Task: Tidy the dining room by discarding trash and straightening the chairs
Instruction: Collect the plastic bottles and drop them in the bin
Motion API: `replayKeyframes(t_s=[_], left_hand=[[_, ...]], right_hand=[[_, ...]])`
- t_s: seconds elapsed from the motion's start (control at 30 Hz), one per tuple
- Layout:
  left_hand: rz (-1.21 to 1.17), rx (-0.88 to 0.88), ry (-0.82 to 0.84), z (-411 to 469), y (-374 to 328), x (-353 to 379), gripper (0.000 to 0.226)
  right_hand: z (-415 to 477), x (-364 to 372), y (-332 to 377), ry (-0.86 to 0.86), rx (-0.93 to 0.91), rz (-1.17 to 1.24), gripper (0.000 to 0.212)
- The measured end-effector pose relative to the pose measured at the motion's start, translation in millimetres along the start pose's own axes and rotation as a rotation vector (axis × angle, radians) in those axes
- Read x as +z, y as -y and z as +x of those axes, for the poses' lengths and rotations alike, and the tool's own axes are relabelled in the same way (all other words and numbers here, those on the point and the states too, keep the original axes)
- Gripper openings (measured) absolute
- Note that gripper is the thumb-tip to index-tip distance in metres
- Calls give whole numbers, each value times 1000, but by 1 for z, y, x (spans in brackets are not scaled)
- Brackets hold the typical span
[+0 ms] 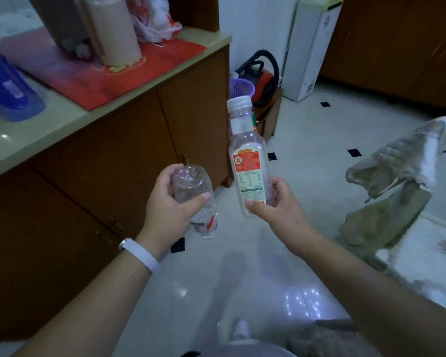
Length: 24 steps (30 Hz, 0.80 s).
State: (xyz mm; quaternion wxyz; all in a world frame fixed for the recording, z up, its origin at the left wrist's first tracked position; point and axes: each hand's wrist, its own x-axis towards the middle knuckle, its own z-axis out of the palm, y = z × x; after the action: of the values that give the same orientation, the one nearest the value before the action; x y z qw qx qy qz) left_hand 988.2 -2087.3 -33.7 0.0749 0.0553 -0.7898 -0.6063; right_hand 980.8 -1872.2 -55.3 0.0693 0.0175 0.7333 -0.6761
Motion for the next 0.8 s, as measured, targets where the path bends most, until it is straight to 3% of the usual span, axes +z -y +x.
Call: replayKeyframes(t_s=[0.27,0.53,0.67,0.8], left_hand=[[-85,19,185,123,10,34,63],[-148,90,447,301,17,74,60],[-148,158,546,372,6,101,58],[-152,180,667,416,-6,145,68]], right_hand=[[88,-10,0,-123,28,2,48],[206,-18,10,-445,40,20,48],[246,-25,25,-581,32,3,59],[265,-45,27,-732,43,53,62]])
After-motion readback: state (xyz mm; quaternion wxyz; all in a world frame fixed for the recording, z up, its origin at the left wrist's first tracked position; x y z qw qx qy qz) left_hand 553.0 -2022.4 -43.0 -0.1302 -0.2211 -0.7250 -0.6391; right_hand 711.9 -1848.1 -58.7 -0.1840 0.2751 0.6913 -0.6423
